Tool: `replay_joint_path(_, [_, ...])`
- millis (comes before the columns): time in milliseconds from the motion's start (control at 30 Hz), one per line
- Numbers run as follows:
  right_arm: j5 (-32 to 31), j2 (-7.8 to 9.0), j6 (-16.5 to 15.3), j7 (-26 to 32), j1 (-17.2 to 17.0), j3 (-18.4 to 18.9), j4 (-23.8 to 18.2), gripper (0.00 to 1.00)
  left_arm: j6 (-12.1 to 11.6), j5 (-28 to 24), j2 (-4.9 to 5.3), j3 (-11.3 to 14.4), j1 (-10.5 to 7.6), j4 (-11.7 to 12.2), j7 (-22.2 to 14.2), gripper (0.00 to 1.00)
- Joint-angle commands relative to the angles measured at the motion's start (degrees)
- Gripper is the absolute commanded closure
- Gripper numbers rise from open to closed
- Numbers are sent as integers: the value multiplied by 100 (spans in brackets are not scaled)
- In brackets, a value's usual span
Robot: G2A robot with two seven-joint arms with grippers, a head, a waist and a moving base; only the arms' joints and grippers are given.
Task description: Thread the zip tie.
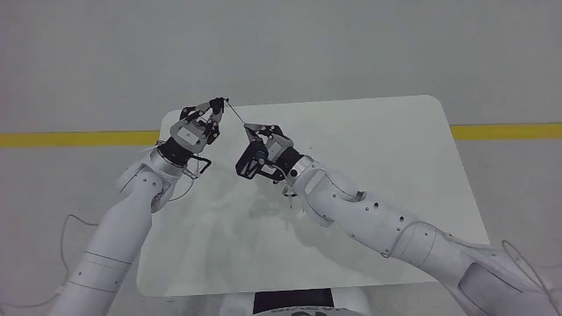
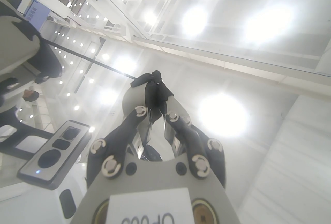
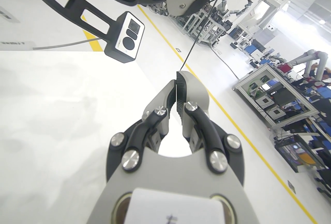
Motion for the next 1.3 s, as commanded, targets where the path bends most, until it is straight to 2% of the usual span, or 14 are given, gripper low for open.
replay_joint_path(0, [0,-3,-2,-6,-10,7,3,100,0,0,0,0,0,0,0,100])
replay_joint_path(500, [0,-45,-64,-44,-127,91,57,100,0,0,0,0,0,0,0,100])
replay_joint_path(533, [0,-49,-66,-30,-139,104,55,91,0,0,0,0,0,0,0,100])
replay_joint_path(567, [0,-53,-49,0,-156,126,54,67,0,0,0,0,0,0,0,100])
replay_joint_path(600, [0,-56,-37,16,-164,140,52,18,0,0,0,0,0,0,0,100])
replay_joint_path(633, [0,-58,-24,30,-169,156,50,0,0,0,0,0,0,0,0,100])
replay_joint_path(733, [0,-59,24,54,-168,199,41,0,0,0,0,0,0,0,0,100])
replay_joint_path(833, [0,-47,270,60,-107,216,65,0,0,0,0,0,0,0,0,100])
replay_joint_path(1167, [0,-47,270,60,-107,216,65,0,-12,19,-4,5,1,-29,59,100])
replay_joint_path(1267, [121,-45,246,-2,-212,366,31,0,107,181,8,-51,15,-104,8,100])
